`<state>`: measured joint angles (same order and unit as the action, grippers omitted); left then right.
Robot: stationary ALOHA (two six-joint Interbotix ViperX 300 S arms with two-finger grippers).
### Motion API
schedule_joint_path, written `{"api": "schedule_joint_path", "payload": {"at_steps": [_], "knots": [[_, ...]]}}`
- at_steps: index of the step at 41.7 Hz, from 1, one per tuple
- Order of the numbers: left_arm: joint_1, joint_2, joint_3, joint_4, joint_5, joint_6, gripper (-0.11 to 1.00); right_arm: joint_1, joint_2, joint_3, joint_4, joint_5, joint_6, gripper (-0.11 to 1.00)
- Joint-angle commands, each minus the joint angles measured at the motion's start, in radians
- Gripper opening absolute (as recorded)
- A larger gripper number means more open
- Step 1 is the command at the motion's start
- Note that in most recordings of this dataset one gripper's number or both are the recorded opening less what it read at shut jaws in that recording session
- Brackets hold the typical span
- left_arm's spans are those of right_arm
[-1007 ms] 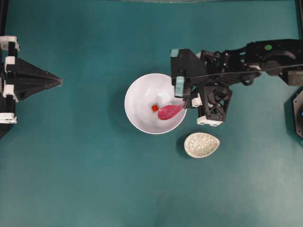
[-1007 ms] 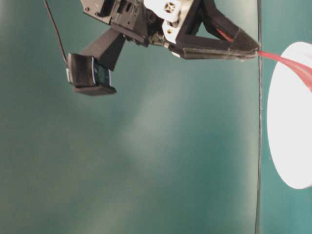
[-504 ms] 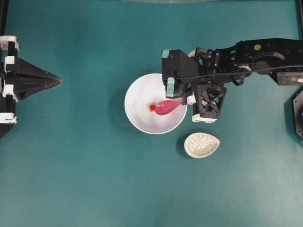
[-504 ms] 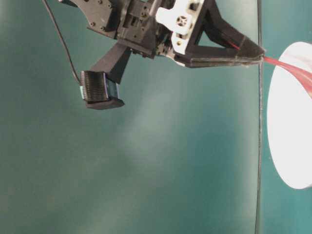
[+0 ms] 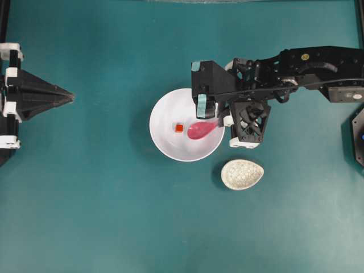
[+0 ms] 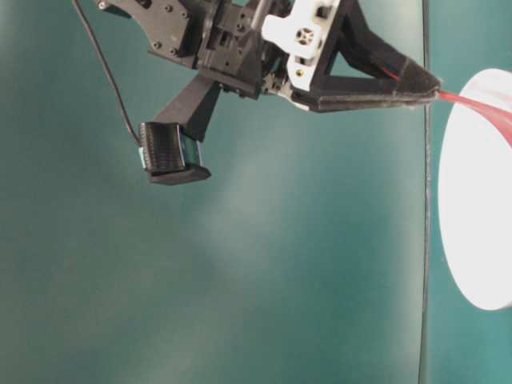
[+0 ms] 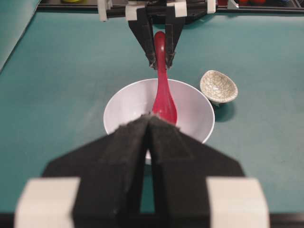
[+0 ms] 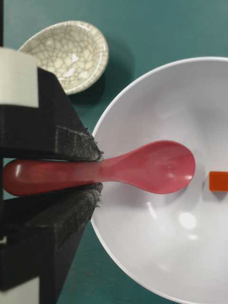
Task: Grip the spoon and scoop the red block from the bowl with right arm.
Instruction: 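Push the spoon bowl under the red cube with the right gripper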
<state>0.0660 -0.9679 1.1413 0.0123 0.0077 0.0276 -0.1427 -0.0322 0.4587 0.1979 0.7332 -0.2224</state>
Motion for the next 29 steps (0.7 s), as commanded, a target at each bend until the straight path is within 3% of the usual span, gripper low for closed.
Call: {"api": "schedule_joint_path", "payload": {"at_steps": [1, 29], "knots": [[0.003, 0.003, -0.029, 0.003, -0.009, 0.002, 0.00, 0.000, -0.014, -0.029, -0.003, -0.005, 0.002, 0.24], [0.003, 0.005, -0.029, 0.003, -0.009, 0.002, 0.00, 0.000, 0.040, -0.067, -0.008, -0.048, 0.000, 0.24]]}}
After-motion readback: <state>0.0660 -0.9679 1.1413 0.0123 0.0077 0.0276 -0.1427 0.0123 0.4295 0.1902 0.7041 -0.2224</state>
